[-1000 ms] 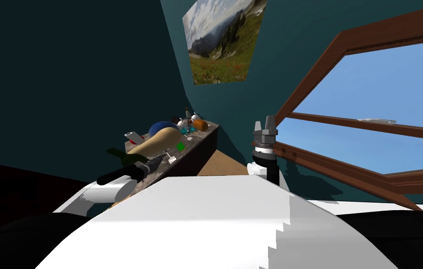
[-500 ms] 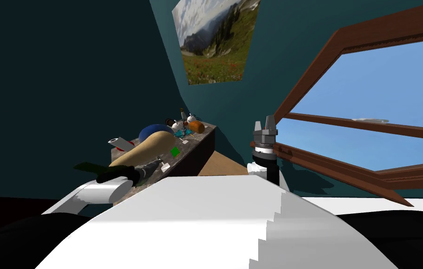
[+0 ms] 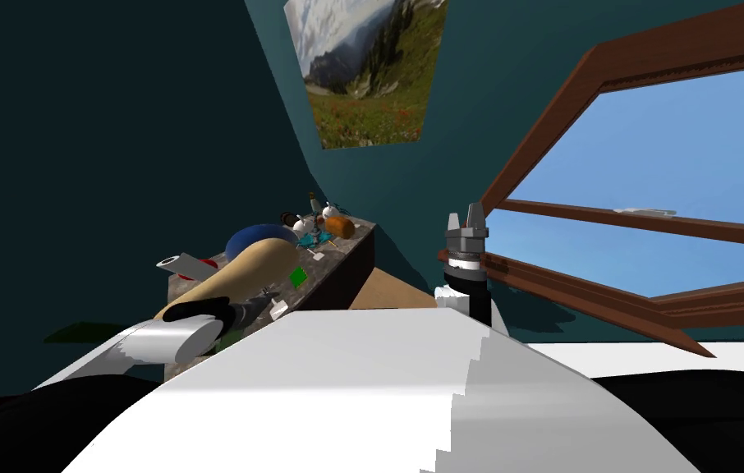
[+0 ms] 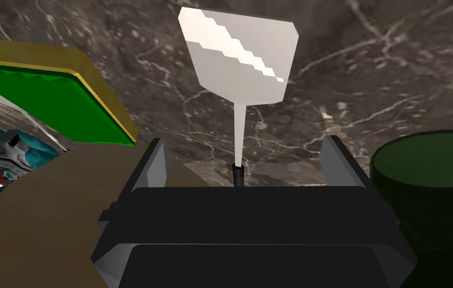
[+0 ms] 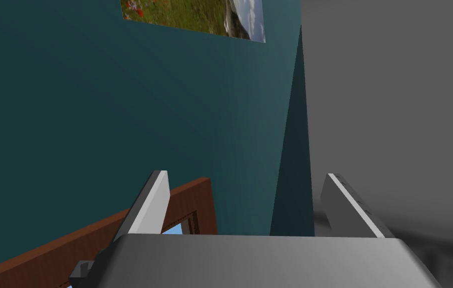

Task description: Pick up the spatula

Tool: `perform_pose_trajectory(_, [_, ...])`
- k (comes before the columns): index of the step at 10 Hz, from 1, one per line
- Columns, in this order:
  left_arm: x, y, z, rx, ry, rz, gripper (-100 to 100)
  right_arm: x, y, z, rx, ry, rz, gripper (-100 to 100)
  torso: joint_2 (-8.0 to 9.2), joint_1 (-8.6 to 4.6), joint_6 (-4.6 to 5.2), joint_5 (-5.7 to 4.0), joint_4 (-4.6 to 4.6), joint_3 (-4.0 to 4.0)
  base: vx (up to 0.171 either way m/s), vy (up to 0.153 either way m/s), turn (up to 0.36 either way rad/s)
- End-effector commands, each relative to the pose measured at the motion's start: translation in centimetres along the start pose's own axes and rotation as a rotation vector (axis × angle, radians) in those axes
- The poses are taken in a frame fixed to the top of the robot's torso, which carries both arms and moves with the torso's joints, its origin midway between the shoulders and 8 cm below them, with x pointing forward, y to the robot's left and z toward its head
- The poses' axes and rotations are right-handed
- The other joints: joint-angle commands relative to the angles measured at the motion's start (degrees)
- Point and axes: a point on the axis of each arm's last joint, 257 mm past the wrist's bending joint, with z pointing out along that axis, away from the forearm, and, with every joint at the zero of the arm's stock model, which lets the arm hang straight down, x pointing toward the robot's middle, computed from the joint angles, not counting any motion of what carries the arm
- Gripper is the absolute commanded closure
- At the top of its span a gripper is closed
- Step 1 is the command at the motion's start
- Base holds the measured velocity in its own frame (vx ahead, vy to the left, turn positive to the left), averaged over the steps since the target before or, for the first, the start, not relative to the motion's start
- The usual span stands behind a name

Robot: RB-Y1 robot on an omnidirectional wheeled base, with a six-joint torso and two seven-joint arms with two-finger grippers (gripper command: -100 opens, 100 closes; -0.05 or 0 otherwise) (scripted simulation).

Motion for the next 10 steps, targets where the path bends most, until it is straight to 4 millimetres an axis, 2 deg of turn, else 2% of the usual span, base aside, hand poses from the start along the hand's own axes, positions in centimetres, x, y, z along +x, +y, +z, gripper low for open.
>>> perform_pose_trajectory(1, [0.1, 2.7, 0.1, -0.084, 0.031, 0.017, -100, 0.0, 0.0, 0.0, 0.000, 0.000, 0.000, 0, 0.00, 0.00, 0.00, 0.00, 0.00, 0.00, 0.134, 0.004, -0.138])
perform_pose_trajectory(5, [0.3, 8.0, -0.6, -0.244, 0.091, 0.044, -100, 0.0, 0.0, 0.0, 0.000, 0.000, 0.000, 0, -0.15, 0.00, -0.02, 0.01, -0.04, -0.10, 0.135, 0.007, -0.088])
perform_pose_trajectory(6, [0.2, 7.1, -0.4, -0.217, 0.081, 0.041, -100, 0.0, 0.0, 0.0, 0.000, 0.000, 0.000, 0, -0.11, 0.10, -0.01, 0.03, -0.03, -0.07, 0.050, 0.021, -0.017])
perform_pose_trajectory(7, [0.2, 7.2, -0.4, -0.223, 0.083, 0.041, 0, 0.0, 0.0, 0.0, 0.000, 0.000, 0.000, 0, 0.09, 0.07, -0.03, 0.03, 0.01, 0.04, 0.010, 0.003, 0.001])
perform_pose_trajectory(8, [0.4, 7.8, 0.4, -0.225, 0.080, 0.031, -100, 0.0, 0.0, 0.0, 0.000, 0.000, 0.000, 0, 0.25, 0.01, -0.03, 0.01, 0.05, 0.14, -0.001, 0.006, -0.077])
perform_pose_trajectory(10, [0.6, 8.4, 1.1, -0.228, 0.078, 0.021, -100, 0.0, 0.0, 0.0, 0.000, 0.000, 0.000, 0, 0.39, 0.03, -0.02, 0.02, 0.09, 0.22, -0.011, 0.012, -0.072])
